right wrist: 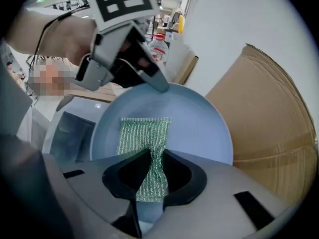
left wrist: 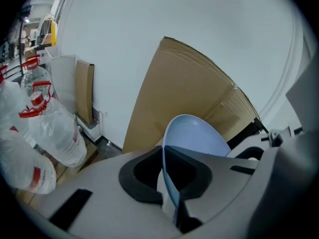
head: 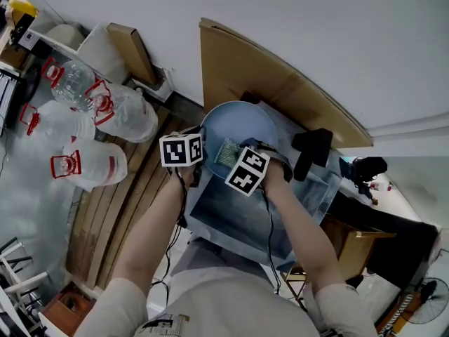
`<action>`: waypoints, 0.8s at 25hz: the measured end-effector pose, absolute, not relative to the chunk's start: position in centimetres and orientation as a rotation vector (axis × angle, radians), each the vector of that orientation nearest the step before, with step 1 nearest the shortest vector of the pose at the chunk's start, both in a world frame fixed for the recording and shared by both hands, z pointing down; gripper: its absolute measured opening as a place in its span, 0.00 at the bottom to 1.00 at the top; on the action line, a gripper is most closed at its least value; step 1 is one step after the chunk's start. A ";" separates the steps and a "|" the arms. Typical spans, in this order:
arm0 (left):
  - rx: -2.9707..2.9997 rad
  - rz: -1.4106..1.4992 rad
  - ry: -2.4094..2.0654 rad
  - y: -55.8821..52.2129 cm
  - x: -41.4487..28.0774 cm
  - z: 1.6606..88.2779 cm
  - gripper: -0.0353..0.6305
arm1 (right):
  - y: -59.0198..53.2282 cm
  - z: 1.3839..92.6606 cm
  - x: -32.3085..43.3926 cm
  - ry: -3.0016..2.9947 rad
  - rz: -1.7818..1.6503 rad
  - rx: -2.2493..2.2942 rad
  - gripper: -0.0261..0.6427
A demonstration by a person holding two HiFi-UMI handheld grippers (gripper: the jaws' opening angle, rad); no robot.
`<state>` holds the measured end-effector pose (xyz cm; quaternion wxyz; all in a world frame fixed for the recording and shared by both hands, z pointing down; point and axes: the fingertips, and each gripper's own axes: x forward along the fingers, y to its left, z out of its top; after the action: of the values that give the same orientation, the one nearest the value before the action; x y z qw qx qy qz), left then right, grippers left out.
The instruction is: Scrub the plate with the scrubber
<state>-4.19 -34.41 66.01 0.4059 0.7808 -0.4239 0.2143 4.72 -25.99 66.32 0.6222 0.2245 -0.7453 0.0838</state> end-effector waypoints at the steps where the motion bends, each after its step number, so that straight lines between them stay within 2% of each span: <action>1: 1.963 0.531 -1.068 -34.4 -4.2 65.9 0.09 | -25.5 66.4 3.5 -1.733 0.179 0.498 0.20; 11: 1.931 0.507 -1.057 -33.7 -5.2 66.2 0.09 | -33.1 67.3 0.9 -1.602 -0.089 0.512 0.20; 16: 1.932 0.496 -1.032 -33.6 -5.0 66.2 0.09 | -38.3 67.1 4.7 -1.576 -0.059 0.648 0.20; 20: 1.938 0.490 -1.049 -33.7 -5.3 66.2 0.09 | -38.2 66.7 8.4 -1.526 -0.022 0.673 0.19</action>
<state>-5.27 -33.74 66.15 0.4278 0.7760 -0.4200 0.1961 8.43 -38.23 66.73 0.6720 0.2990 -0.6774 -0.0099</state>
